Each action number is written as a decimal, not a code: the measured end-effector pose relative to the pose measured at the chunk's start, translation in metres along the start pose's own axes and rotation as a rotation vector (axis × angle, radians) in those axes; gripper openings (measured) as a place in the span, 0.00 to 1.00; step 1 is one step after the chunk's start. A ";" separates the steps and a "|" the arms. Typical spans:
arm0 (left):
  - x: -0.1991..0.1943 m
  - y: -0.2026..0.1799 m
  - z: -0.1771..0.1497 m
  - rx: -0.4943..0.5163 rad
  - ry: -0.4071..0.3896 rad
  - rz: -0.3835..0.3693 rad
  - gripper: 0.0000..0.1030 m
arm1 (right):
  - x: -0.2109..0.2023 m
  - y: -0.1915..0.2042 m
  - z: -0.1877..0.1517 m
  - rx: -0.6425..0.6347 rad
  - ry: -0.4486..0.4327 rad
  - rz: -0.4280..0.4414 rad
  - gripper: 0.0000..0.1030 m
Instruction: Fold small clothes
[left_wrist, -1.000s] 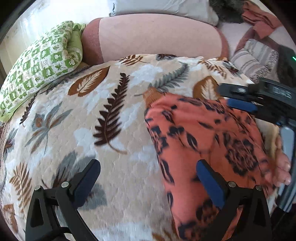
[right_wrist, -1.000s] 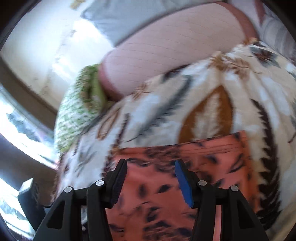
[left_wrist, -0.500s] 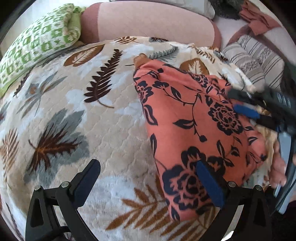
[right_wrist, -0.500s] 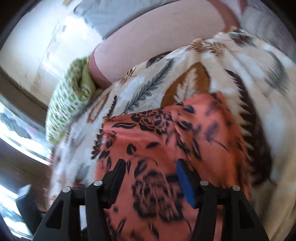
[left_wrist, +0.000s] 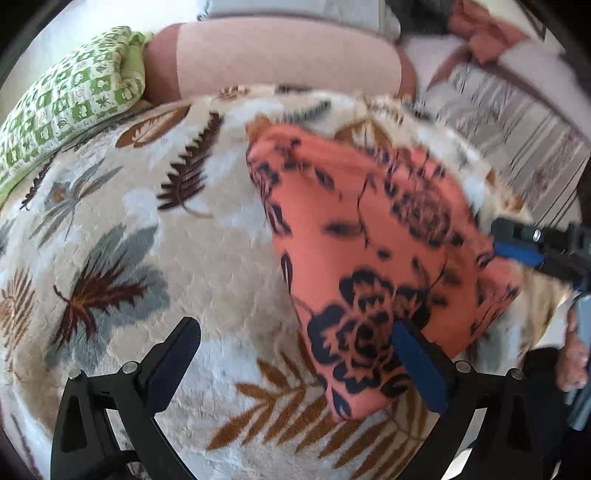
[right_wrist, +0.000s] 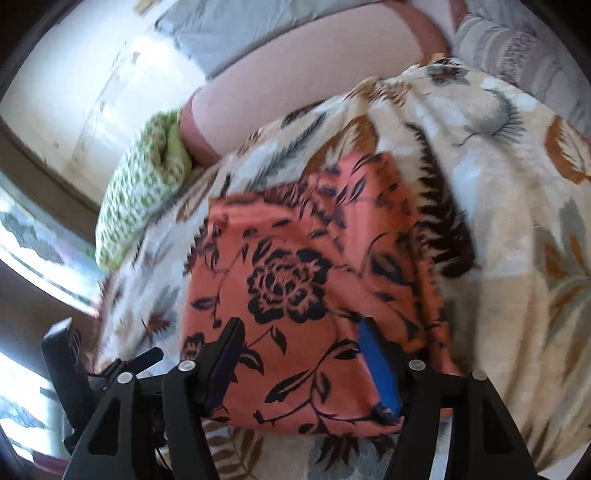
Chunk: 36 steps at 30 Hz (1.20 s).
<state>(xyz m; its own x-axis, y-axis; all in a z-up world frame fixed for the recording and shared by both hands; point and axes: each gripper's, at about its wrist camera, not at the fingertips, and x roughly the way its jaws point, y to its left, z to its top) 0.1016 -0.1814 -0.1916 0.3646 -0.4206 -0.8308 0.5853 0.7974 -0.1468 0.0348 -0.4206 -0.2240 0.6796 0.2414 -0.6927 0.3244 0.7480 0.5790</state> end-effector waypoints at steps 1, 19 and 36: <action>-0.004 0.005 0.003 -0.023 -0.016 -0.046 1.00 | -0.004 -0.006 0.002 0.018 -0.009 0.010 0.68; 0.028 0.052 0.051 -0.091 -0.027 -0.105 1.00 | 0.027 -0.069 0.030 0.186 -0.025 0.065 0.76; 0.075 0.021 0.050 -0.101 0.078 -0.370 1.00 | 0.054 -0.076 0.044 0.148 0.021 0.038 0.80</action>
<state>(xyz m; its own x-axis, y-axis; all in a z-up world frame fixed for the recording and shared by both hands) 0.1773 -0.2182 -0.2299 0.0841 -0.6567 -0.7495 0.5913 0.6383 -0.4929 0.0759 -0.4918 -0.2865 0.6800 0.2813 -0.6771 0.3935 0.6392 0.6607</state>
